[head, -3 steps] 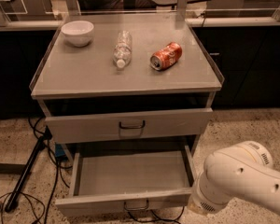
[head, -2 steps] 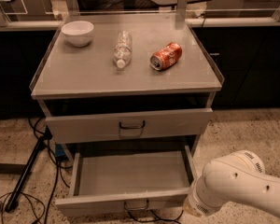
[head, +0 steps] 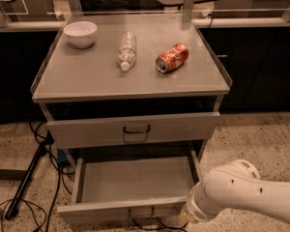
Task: Close middle drawer
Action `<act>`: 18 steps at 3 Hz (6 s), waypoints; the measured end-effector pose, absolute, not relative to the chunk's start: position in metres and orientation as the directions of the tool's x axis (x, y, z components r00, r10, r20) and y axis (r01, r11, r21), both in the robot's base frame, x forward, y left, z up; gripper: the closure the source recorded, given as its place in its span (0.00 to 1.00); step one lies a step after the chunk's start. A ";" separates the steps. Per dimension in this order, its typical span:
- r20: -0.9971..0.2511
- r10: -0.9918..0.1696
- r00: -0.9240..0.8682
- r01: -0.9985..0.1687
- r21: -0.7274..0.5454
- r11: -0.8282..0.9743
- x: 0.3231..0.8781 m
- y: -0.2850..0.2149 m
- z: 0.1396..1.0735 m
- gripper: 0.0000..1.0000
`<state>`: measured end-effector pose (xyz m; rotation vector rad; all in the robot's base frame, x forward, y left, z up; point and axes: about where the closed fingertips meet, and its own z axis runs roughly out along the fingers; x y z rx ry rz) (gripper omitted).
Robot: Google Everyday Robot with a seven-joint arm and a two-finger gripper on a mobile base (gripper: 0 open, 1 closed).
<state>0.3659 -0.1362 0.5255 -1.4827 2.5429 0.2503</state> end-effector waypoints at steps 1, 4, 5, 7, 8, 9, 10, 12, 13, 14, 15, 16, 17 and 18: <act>-0.235 -0.828 -0.509 -0.860 0.127 0.494 0.352 -0.141 0.501 1.00; -0.239 -0.831 -0.501 -0.862 0.224 0.455 0.344 -0.131 0.441 1.00; -0.275 -0.780 -0.562 -0.825 0.249 0.507 0.358 -0.134 0.424 1.00; -0.336 -0.733 -0.592 -0.806 0.250 0.536 0.383 -0.119 0.404 1.00; -0.363 -0.732 -0.577 -0.817 0.235 0.527 0.396 -0.108 0.402 1.00; -0.386 -0.765 -0.516 -0.856 0.186 0.483 0.418 -0.083 0.410 1.00; -0.387 -0.764 -0.516 -0.856 0.186 0.483 0.418 -0.083 0.410 1.00; -0.496 -0.675 -0.546 -0.817 0.138 0.559 0.478 -0.071 0.431 1.00; -0.531 -0.650 -0.543 -0.805 0.110 0.582 0.503 -0.068 0.443 1.00; -0.527 -0.647 -0.551 -0.800 0.113 0.589 0.502 -0.071 0.441 1.00; -0.475 -0.604 -0.640 -0.731 0.135 0.669 0.492 -0.102 0.419 1.00; -0.435 -0.589 -0.681 -0.692 0.121 0.711 0.498 -0.120 0.406 1.00; -0.436 -0.589 -0.681 -0.693 0.120 0.711 0.498 -0.119 0.406 1.00; -0.472 -0.588 -0.657 -0.703 0.103 0.703 0.517 -0.103 0.418 1.00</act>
Offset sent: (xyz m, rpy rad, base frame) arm -0.0301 -0.0009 -0.0782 0.0740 0.1620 0.0429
